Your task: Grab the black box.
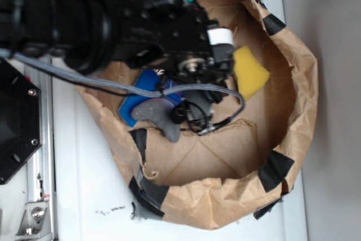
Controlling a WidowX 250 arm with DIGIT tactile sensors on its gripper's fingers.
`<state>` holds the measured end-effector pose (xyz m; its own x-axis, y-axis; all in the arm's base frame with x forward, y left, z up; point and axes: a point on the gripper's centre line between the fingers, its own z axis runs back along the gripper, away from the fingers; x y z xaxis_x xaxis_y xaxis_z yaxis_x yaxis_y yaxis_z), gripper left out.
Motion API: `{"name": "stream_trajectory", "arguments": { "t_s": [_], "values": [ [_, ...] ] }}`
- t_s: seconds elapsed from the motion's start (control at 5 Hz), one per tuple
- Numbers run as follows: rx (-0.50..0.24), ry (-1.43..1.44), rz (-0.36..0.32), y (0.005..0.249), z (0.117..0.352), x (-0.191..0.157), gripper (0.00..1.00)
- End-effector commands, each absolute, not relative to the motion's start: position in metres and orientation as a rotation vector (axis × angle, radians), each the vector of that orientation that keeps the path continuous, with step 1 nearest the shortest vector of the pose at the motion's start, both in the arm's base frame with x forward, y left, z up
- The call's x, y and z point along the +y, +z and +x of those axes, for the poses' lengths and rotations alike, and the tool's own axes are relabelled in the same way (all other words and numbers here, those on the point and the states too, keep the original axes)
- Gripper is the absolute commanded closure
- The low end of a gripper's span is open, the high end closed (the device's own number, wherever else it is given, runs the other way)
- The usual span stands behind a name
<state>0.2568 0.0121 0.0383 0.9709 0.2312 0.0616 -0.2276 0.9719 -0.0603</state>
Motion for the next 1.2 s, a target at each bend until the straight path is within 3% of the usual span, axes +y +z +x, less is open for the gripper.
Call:
{"name": "stream_trajectory", "arguments": {
  "t_s": [0.0,0.2,0.4,0.6,0.8,1.0],
  "values": [
    [-0.130,0.240,-0.035,0.050,0.253,0.015,1.00],
    [-0.138,0.249,-0.040,0.065,0.252,0.018,1.00],
    [-0.130,0.266,-0.107,0.109,0.281,0.028,1.00],
    [-0.125,0.243,-0.173,0.158,0.289,0.025,1.00],
    [-0.138,0.212,-0.160,0.176,0.291,0.019,1.00],
    [-0.137,0.188,-0.108,0.167,0.288,0.019,1.00]
  ]
}}
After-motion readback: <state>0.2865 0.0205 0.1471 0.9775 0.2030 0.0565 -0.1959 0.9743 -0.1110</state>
